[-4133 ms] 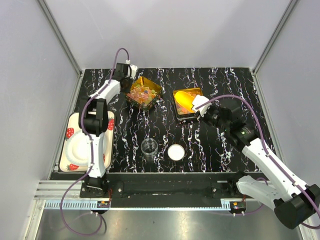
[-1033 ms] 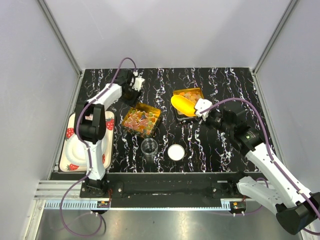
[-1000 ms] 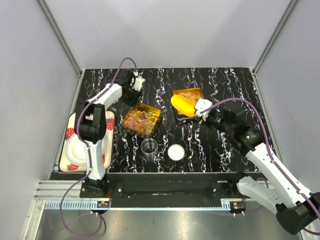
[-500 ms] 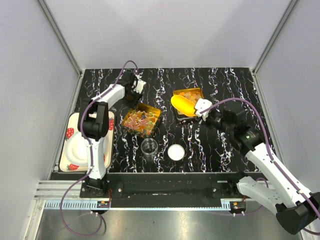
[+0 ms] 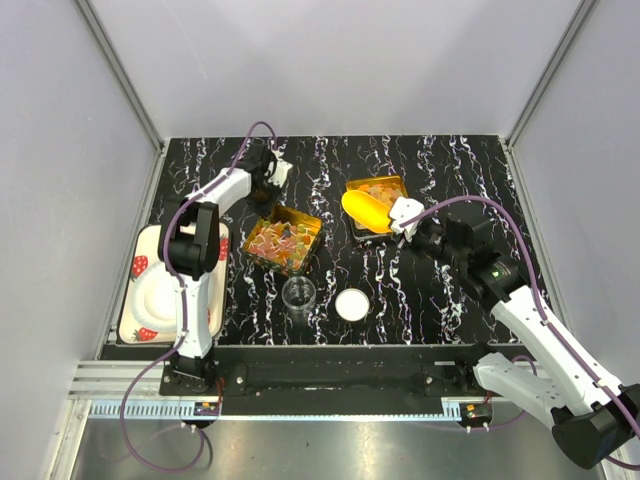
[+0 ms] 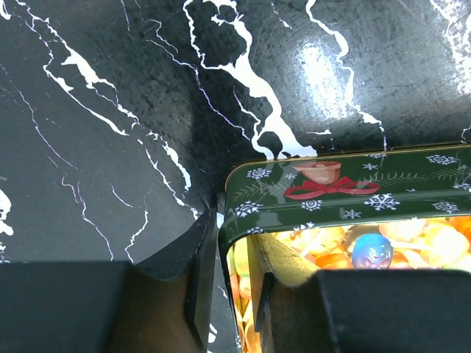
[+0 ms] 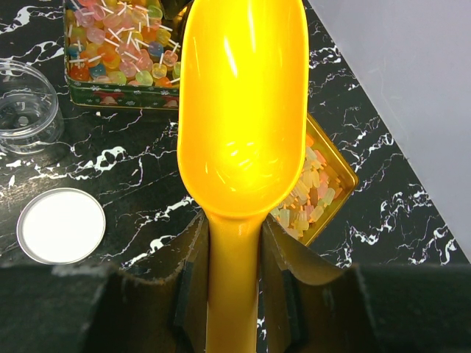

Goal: Pack the candies
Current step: Adjust the storage box at the center of the board.

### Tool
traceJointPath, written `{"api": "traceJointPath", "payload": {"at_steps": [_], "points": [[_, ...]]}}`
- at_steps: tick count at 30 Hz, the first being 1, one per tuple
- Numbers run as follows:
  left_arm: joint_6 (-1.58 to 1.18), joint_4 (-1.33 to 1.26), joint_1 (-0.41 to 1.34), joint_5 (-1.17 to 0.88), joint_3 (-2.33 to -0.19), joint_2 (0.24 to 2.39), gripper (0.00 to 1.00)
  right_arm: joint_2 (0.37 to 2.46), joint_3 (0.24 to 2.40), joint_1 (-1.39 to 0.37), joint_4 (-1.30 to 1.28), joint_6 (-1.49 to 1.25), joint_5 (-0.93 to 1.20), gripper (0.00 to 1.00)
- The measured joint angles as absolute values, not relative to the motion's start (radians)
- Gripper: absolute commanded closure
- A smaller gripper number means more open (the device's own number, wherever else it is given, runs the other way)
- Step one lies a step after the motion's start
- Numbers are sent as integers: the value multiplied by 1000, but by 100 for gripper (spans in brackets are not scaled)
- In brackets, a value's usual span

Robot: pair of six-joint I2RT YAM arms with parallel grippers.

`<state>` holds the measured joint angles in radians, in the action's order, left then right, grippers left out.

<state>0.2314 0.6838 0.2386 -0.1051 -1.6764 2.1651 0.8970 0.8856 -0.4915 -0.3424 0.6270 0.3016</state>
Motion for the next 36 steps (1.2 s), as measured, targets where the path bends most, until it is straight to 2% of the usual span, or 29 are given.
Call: {"api": "traceJointPath", "payload": {"at_steps": [11,14,15,18,20,23,34,36], "points": [[229,691,239,-104,-1677,2166,76,897,886,-492,-342,627,302,100],[236,703,239,-104,-1689,2173,57,897,886,-492,-342,626,302,100],[235,707,239,-104,-1694,2176,57,897,886,-492,-342,627,303,100],[240,713,239,-104,-1698,2178,72,897,886,-492,-342,627,307,100],[239,722,239,-105,-1705,2182,87,897,886,-492,-342,627,307,100],[244,740,241,-102,-1720,2189,100,897,886,-492,-342,626,308,100],[256,741,241,-104,-1719,2189,100,897,886,-492,-342,626,308,100],[258,735,241,-104,-1711,2186,97,897,886,-492,-342,625,308,100]]}}
